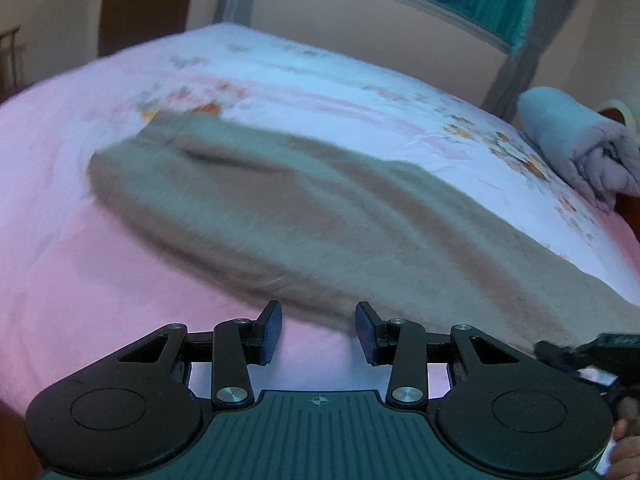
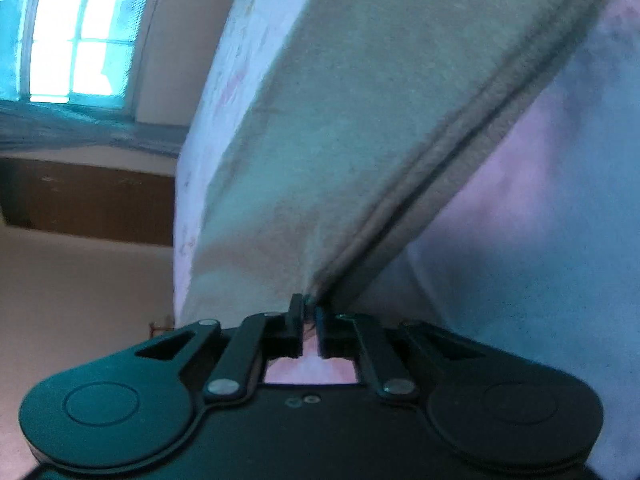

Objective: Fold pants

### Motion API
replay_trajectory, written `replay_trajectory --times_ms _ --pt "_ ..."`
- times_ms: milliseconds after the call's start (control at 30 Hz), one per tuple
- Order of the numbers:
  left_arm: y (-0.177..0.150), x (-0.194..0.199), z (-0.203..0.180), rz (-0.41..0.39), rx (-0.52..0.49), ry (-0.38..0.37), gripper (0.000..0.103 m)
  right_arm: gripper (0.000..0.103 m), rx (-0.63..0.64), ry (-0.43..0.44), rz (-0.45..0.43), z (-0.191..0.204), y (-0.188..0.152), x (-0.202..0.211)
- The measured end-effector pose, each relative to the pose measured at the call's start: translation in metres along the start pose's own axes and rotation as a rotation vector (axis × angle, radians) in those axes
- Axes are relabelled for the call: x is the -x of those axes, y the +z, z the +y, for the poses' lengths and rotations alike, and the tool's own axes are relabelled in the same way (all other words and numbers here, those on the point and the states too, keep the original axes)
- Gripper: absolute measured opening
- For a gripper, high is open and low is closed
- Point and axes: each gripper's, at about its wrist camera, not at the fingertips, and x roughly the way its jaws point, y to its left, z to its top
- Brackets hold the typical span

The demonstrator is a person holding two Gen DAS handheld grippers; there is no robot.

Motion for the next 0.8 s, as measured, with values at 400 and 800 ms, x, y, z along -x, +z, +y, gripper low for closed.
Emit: replay_trajectory --times_ms 400,800 --pt "0.040 -0.052 -0.053 -0.008 -0.171 0.050 0.065 0.016 -0.215 -0.104 -0.710 -0.109 0.081 0.264" --pt "0.023 -0.078 -0.058 0.033 -0.224 0.107 0.079 0.023 -0.533 0.132 -0.800 -0.162 0.103 0.256"
